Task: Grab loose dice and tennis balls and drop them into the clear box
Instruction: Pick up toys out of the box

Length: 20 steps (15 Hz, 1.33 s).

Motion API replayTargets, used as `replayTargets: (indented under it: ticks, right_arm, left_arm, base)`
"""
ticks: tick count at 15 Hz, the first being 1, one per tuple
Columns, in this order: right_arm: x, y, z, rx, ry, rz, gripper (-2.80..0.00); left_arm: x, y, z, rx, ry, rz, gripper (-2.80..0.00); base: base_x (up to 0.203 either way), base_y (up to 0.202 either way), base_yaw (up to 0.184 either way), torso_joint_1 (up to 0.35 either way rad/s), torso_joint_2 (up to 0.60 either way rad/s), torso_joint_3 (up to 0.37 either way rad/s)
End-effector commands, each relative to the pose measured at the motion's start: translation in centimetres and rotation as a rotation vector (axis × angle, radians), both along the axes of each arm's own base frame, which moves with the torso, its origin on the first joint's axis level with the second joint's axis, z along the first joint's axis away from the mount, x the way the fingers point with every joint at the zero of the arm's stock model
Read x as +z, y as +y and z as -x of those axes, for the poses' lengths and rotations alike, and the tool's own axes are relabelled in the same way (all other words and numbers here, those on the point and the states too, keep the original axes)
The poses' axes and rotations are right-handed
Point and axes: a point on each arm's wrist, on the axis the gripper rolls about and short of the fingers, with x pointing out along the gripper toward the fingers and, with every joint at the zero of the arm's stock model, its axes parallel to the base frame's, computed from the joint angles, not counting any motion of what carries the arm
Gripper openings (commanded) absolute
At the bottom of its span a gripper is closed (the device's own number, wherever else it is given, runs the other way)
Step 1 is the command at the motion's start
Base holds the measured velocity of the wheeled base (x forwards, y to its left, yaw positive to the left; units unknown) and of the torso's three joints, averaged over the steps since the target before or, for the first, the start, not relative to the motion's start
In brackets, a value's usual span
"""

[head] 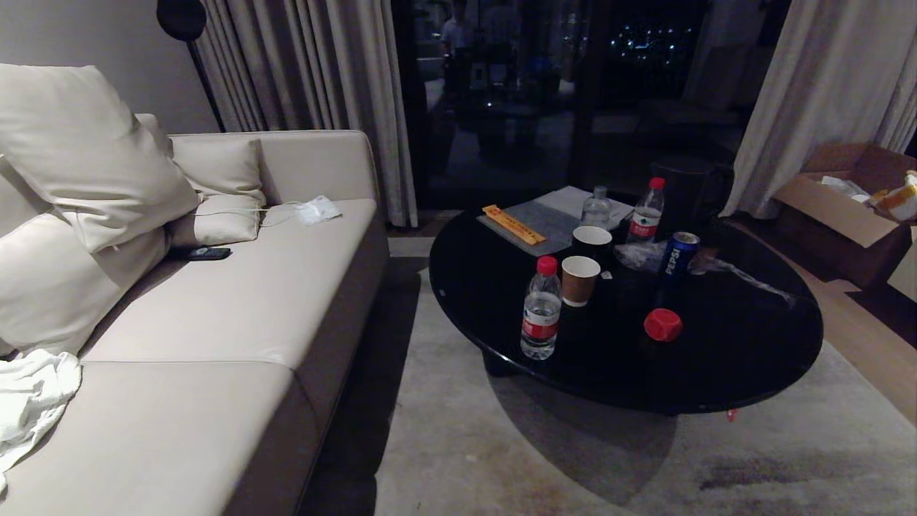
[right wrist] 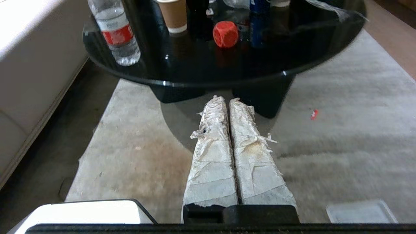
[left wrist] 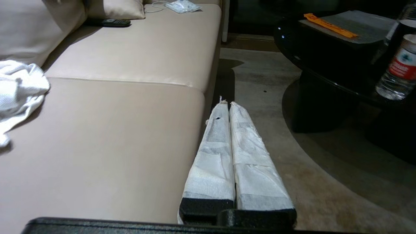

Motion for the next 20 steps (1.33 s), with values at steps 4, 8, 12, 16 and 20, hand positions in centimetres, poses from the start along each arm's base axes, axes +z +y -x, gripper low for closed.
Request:
replayTargets:
  ticks: [4, 8, 12, 16, 20]
  right_arm:
    - [-0.01, 0.00, -0.01, 0.000, 0.003, -0.001, -2.80]
    - [-0.01, 0.00, -0.01, 0.000, 0.003, -0.001, -2.80]
    - [-0.01, 0.00, -0.01, 0.000, 0.003, -0.001, -2.80]
    - [-0.01, 0.00, -0.01, 0.000, 0.003, -0.001, -2.80]
    - [-0.01, 0.00, -0.01, 0.000, 0.003, -0.001, -2.80]
  left_arm:
    - [-0.03, 0.00, -0.01, 0.001, 0.000, -0.001, -2.80]
    - [-0.03, 0.00, -0.01, 0.001, -0.001, -0.002, -2.80]
    - [-0.03, 0.00, -0.01, 0.001, -0.001, -0.001, -2.80]
    - [-0.04, 0.00, -0.01, 0.001, 0.001, -0.001, -2.80]
    - [-0.04, 0.00, -0.01, 0.001, 0.001, -0.003, -2.80]
  base:
    - [0.182, 0.000, -0.001, 0.003, 0.00, 0.003]
    - [0.184, 0.000, -0.001, 0.003, 0.00, 0.000]
    - [0.184, 0.000, -0.001, 0.002, 0.00, 0.004]
    - [0.182, 0.000, -0.001, 0.004, 0.00, 0.002]
    - [0.180, 0.000, -0.002, 0.001, 0.00, 0.003]
